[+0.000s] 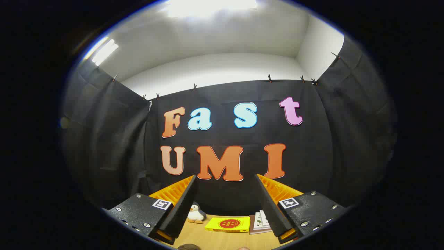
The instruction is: Open the storage box then place both shoes into the box .Put the left shoe in first, then the right shoe, with the right side of both shoes facing outward in a uniform manner.
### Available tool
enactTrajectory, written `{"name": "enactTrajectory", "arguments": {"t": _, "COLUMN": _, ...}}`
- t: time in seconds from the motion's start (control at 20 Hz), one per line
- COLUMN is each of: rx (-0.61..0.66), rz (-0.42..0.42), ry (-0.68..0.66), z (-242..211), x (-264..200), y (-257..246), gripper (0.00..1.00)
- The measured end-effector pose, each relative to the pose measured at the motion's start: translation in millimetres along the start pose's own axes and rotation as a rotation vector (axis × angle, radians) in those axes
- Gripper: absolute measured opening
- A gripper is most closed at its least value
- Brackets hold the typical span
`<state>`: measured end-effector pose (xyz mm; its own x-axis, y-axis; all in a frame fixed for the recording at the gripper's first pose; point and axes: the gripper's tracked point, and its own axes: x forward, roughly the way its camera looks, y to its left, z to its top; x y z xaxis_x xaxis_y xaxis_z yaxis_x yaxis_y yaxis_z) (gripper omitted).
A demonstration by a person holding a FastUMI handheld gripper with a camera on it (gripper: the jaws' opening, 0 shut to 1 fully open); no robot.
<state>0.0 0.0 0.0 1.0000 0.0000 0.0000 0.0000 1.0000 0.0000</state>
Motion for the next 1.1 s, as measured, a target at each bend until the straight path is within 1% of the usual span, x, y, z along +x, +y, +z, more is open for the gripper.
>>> {"name": "enactTrajectory", "arguments": {"t": 0.3, "rx": 0.01, "rz": 0.012, "ry": -0.021, "z": 11.1, "x": 3.8, "y": 6.5, "gripper": 0.97}}
{"name": "enactTrajectory", "arguments": {"t": 0.8, "rx": -0.008, "rz": 0.032, "ry": -0.002, "z": 2.6, "x": 2.1, "y": 12.2, "gripper": 0.97}}
{"name": "enactTrajectory", "arguments": {"t": 0.95, "rx": 0.007, "rz": 0.046, "ry": 0.017, "z": -7.7, "x": 2.7, "y": 16.6, "gripper": 0.96}}
{"name": "enactTrajectory", "arguments": {"t": 1.1, "rx": 0.015, "rz": 0.06, "ry": 0.078, "z": -34.2, "x": 2.3, "y": 19.4, "gripper": 0.97}}
